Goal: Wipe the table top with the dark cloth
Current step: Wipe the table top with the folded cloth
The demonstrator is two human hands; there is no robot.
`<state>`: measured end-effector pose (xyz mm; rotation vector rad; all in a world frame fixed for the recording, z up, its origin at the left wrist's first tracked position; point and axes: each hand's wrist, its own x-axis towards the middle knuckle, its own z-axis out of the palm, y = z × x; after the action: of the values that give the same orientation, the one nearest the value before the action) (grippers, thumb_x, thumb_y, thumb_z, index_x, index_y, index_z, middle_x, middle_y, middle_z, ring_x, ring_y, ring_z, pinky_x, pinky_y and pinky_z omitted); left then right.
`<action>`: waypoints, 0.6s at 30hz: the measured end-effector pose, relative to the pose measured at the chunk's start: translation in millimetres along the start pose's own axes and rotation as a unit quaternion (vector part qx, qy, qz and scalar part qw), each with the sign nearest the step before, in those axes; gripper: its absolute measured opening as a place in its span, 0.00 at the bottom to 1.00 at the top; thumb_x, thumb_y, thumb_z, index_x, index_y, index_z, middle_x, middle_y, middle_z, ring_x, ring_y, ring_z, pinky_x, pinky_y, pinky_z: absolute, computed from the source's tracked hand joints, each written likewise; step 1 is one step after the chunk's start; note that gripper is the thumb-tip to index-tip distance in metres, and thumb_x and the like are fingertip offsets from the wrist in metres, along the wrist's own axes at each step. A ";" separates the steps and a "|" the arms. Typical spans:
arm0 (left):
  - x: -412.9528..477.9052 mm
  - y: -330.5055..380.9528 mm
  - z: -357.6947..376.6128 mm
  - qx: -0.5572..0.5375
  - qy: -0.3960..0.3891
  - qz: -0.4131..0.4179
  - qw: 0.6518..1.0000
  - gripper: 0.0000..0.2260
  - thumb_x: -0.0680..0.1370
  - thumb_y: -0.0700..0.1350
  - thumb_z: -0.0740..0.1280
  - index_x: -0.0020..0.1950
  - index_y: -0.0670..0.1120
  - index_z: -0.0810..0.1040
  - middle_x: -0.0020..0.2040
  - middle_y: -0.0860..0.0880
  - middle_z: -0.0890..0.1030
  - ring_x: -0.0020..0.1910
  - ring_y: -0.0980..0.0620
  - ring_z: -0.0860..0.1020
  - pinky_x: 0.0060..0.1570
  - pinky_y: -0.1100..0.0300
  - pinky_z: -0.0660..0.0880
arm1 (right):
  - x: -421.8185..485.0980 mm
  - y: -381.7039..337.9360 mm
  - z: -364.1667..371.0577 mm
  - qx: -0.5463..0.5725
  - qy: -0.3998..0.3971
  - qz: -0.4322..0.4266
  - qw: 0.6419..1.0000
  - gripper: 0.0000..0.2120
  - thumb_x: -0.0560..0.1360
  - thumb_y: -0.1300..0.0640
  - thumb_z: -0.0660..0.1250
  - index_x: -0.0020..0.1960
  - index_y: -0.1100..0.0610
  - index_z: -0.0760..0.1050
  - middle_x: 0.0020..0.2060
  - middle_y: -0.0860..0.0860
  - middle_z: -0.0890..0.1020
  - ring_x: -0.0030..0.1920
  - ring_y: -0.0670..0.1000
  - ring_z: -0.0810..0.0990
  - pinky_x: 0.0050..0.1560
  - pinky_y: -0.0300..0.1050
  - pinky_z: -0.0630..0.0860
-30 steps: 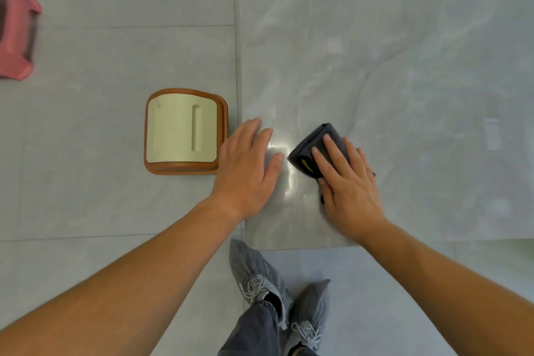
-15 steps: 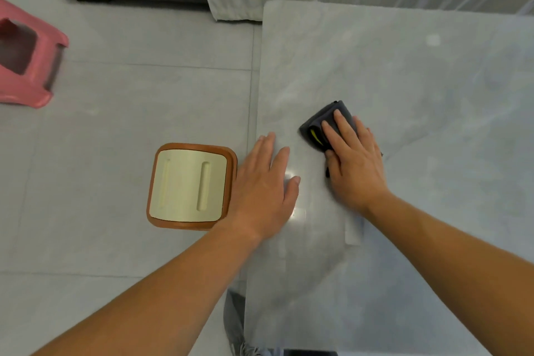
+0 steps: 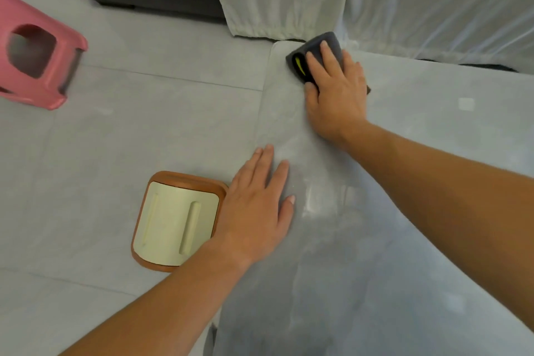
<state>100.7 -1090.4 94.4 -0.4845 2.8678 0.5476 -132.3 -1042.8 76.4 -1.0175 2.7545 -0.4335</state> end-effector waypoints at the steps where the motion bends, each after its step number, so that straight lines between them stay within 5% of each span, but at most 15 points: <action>1: -0.2 0.3 -0.6 0.000 -0.003 0.000 1.000 0.28 0.81 0.57 0.49 0.78 0.45 0.62 0.81 0.41 0.55 0.80 0.44 0.51 0.78 0.49 0.53 | -4.8 -4.5 3.1 -0.008 -0.010 -0.038 0.999 0.24 0.83 0.49 0.54 0.79 0.47 0.60 0.80 0.50 0.58 0.78 0.62 0.54 0.78 0.60 0.48; 5: 1.9 3.9 -1.1 -0.003 -0.008 -0.010 1.000 0.28 0.81 0.58 0.49 0.79 0.46 0.61 0.82 0.42 0.53 0.81 0.45 0.49 0.78 0.49 0.52 | -4.3 10.2 -1.6 -0.036 -0.076 -0.209 0.974 0.24 0.83 0.49 0.56 0.78 0.47 0.63 0.79 0.49 0.60 0.78 0.61 0.56 0.77 0.61 0.51; 12: 0.7 5.1 4.1 0.008 -0.007 -0.016 1.000 0.29 0.82 0.57 0.50 0.79 0.45 0.60 0.82 0.41 0.50 0.81 0.44 0.46 0.78 0.47 0.52 | 26.0 -20.5 3.8 0.024 -0.008 -0.066 0.997 0.23 0.82 0.50 0.56 0.77 0.46 0.64 0.80 0.49 0.60 0.78 0.62 0.55 0.77 0.60 0.51; 18: -18.4 6.4 8.7 0.005 -0.022 -0.017 1.000 0.27 0.83 0.59 0.47 0.79 0.48 0.57 0.82 0.43 0.47 0.81 0.47 0.42 0.78 0.47 0.51 | -20.6 7.3 1.8 -0.008 -0.087 -0.313 0.946 0.22 0.81 0.53 0.61 0.75 0.49 0.69 0.78 0.50 0.64 0.77 0.63 0.60 0.76 0.64 0.55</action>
<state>116.6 -1076.2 92.8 -0.5129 2.8144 0.5312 -120.8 -1024.4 73.5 -1.8348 2.2315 -0.3727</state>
